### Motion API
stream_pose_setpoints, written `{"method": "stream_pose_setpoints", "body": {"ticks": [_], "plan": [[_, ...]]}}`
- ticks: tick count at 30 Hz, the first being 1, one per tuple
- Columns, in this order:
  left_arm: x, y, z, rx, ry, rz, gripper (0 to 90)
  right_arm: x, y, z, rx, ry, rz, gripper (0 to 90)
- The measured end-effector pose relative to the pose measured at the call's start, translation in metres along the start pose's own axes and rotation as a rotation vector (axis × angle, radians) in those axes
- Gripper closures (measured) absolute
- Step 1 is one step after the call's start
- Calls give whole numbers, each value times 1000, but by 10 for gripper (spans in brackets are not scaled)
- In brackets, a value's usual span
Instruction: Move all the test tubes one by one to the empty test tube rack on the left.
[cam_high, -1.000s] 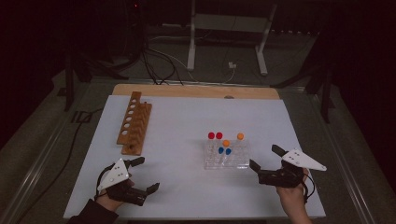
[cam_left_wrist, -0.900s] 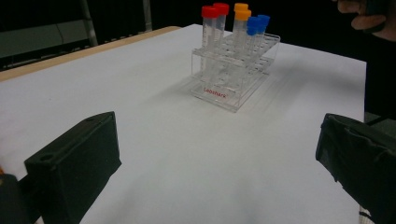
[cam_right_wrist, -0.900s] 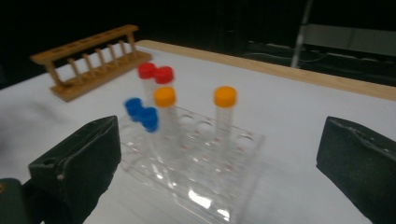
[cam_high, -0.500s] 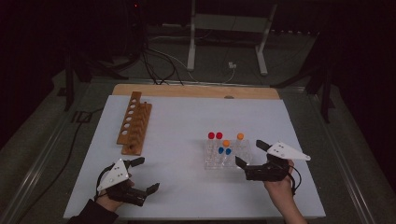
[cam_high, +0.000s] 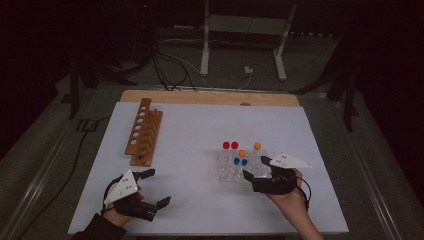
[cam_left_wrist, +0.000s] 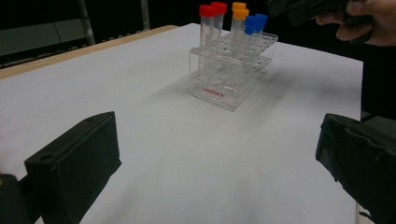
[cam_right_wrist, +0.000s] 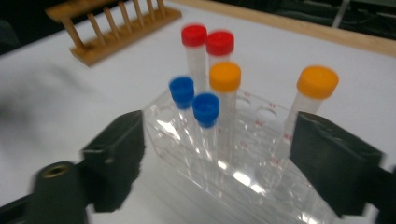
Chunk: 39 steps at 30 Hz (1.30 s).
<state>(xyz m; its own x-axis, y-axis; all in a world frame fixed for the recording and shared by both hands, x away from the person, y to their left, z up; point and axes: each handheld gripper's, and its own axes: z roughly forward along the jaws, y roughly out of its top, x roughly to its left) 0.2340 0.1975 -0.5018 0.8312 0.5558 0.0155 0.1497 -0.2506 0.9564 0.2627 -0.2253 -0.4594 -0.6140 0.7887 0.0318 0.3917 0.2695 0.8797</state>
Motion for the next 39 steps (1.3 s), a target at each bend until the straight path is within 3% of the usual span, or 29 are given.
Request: {"method": "stream_pose_setpoints", "body": {"ticks": [12,20,29,39], "plan": [[1,0,0,-7,-6,-4,5,-2,0,16,124,18,-7,489],[0,0,-1,-6,-7,-3,5,-1,5,26,152,40,-3,635],[0,0,-1,-7,-8,-3,5,3,6,36,188,17,-23,755],[0,0,-1,-6,-9,-3,5,8,9,31,165,-16,-53,772]]}}
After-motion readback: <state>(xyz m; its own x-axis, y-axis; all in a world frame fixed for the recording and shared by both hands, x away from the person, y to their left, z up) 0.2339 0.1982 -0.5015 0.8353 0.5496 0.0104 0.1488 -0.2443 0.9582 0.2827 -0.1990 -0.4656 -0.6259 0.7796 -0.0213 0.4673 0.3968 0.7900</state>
